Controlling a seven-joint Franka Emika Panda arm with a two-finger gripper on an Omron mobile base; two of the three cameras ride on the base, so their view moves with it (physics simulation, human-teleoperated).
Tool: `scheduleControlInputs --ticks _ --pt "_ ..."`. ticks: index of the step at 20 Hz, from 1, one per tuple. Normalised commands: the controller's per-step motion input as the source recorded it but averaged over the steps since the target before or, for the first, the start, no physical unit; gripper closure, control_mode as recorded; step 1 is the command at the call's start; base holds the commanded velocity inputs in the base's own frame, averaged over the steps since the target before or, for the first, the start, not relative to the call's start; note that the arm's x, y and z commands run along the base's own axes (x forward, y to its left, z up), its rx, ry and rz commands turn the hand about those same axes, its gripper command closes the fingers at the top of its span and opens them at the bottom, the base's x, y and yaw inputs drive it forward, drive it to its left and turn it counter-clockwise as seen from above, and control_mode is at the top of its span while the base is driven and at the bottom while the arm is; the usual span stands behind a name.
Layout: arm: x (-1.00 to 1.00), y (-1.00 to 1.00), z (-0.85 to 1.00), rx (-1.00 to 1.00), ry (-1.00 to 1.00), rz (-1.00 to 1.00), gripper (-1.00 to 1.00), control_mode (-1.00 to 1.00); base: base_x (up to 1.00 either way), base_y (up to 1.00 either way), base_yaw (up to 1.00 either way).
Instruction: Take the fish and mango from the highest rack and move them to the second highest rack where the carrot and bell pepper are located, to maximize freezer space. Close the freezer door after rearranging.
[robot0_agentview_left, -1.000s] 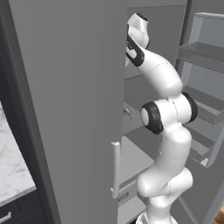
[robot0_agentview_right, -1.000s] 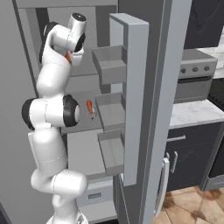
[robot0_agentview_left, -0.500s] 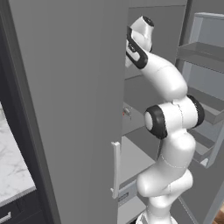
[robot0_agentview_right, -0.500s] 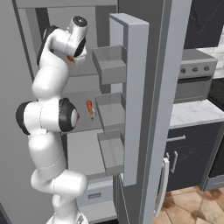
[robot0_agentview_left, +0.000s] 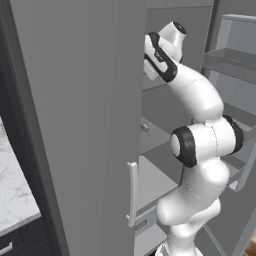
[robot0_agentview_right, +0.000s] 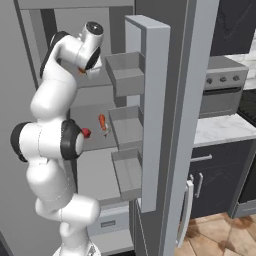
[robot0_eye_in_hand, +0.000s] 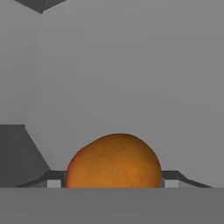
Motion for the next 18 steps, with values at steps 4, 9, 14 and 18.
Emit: scheduleControlInputs --ticks 4,9,14,18 --pt "-0.59 -0.34 0.03 0.07 -0.01 0.00 1.00 -1.00 0.00 0.00 0.00" --pt "-0.71 -0.36 0.00 0.10 -0.10 0.00 1.00 -1.00 0.00 0.00 0.00" --pt "-0.82 -0.30 -0.01 0.08 -0.18 0.00 1.00 -1.00 0.00 0.00 0.00" --pt "-0.81 -0.17 -0.12 0.00 -0.08 0.00 1.00 -1.00 0.00 0.00 0.00"
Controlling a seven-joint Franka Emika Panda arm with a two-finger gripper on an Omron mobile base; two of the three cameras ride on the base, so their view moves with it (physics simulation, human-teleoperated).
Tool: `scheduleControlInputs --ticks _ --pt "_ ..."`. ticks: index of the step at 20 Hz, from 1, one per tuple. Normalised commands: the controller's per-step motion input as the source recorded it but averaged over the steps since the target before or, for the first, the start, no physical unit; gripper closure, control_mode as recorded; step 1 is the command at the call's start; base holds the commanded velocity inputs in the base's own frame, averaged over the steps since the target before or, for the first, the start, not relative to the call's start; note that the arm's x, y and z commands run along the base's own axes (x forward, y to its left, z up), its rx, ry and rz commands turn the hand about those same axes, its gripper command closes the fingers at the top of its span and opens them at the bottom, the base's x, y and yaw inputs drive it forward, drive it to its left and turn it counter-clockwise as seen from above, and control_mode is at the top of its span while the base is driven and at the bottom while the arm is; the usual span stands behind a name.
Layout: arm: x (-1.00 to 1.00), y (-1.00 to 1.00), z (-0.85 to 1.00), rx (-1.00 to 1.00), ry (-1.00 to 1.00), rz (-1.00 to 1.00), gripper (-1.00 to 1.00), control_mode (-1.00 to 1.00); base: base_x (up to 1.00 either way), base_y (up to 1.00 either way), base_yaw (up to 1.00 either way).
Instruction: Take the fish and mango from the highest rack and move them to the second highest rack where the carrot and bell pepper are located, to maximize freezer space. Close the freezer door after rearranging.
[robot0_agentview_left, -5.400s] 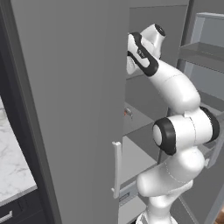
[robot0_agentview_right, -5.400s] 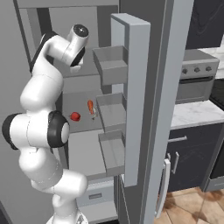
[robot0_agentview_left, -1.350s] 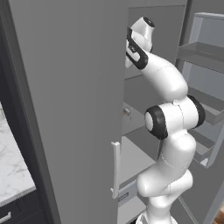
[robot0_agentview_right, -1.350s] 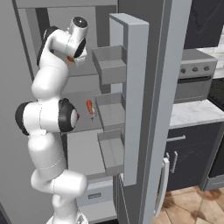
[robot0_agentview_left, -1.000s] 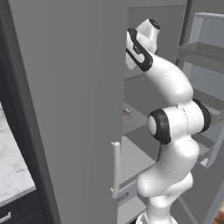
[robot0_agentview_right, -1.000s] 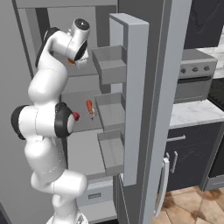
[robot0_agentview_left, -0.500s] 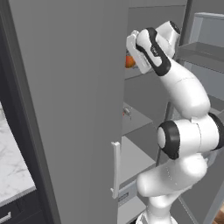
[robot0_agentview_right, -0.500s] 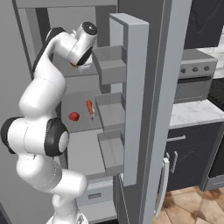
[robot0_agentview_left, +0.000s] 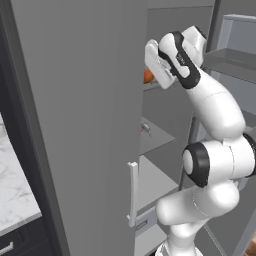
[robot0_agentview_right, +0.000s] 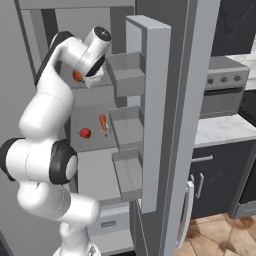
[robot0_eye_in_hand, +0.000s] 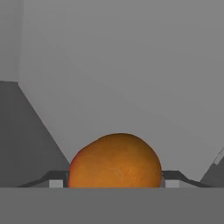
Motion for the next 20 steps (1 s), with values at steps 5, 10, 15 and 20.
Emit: scheduleControlInputs --ticks 5,10,15,20 --pt "-0.77 -0.14 -0.21 0.00 -0.08 -0.01 1.00 -1.00 0.00 0.00 0.00" --pt "-0.62 0.00 -0.18 0.00 -0.07 -0.13 1.00 -1.00 0.00 0.00 0.00" --pt "-0.58 0.01 -0.14 0.00 -0.10 -0.19 1.00 -1.00 0.00 0.00 0.00" --pt "-0.59 -0.04 -0.17 0.00 -0.02 -0.14 1.00 -1.00 0.00 0.00 0.00"
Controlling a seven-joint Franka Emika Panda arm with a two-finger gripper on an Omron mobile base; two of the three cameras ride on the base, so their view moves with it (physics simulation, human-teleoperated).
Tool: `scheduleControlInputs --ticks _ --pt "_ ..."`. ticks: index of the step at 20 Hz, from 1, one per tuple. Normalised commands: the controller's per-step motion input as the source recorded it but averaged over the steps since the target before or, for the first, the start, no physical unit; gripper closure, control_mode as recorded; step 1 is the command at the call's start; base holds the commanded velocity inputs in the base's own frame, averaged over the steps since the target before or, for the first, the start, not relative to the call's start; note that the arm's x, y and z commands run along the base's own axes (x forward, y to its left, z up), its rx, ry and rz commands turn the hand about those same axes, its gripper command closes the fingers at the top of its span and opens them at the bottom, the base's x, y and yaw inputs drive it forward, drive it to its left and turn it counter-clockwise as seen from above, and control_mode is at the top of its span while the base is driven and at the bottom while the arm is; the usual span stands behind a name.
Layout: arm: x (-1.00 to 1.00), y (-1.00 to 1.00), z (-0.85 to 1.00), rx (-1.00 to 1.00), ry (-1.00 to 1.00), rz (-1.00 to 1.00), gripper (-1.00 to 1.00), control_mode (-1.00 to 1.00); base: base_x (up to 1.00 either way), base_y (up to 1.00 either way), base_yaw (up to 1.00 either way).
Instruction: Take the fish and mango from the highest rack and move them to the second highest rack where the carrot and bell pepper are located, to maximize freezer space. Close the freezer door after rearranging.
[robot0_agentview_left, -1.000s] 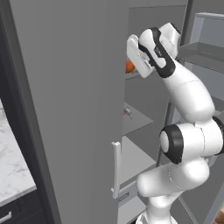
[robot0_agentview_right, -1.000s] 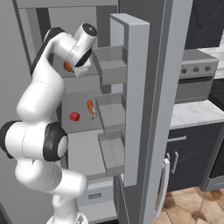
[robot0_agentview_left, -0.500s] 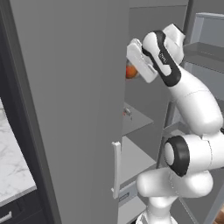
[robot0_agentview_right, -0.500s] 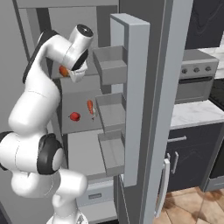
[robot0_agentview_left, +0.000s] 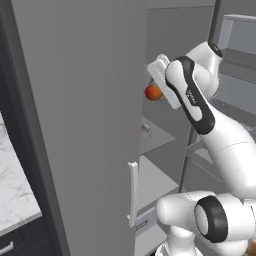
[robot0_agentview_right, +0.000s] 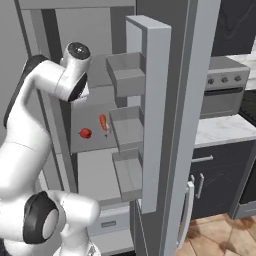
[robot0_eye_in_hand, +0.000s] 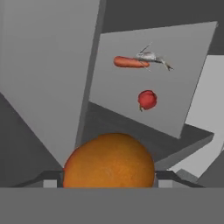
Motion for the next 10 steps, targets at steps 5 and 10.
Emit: scheduleControlInputs --ticks 5,10 --pt "-0.21 -0.11 -0.40 0.00 0.00 -0.12 1.00 -1.00 0.00 0.00 0.00" --pt "-0.11 -0.20 -0.44 0.00 0.00 -0.02 1.00 -1.00 0.00 0.00 0.00"
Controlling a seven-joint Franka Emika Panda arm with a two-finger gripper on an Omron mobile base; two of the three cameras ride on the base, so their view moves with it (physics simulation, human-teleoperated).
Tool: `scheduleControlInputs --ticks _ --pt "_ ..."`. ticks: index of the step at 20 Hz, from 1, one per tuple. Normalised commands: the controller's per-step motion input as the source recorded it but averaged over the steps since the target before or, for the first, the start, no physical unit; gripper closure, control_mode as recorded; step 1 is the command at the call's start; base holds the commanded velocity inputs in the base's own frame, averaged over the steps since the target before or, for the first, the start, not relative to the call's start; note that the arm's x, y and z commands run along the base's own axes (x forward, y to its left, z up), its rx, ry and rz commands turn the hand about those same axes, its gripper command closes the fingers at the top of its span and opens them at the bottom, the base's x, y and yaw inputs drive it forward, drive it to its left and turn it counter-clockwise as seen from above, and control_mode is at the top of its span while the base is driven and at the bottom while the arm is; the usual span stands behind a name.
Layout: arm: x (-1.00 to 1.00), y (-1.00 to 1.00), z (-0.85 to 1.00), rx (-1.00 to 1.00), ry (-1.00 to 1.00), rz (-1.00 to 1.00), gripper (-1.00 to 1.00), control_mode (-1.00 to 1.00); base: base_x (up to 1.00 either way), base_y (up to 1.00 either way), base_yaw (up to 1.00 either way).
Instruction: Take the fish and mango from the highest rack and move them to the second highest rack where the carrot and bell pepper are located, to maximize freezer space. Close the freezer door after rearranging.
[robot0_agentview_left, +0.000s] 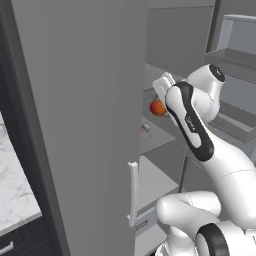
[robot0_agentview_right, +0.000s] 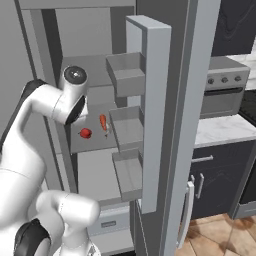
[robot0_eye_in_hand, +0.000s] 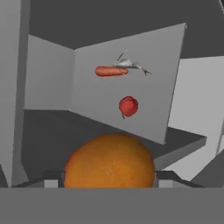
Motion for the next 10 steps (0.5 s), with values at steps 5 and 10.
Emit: scheduleControlInputs --ticks 5,10 --pt "0.00 -0.25 -0.46 0.00 0.00 0.00 1.00 -1.00 0.00 0.00 0.00" --pt "0.03 -0.13 -0.48 -0.02 0.06 0.00 1.00 -1.00 0.00 0.00 0.00"
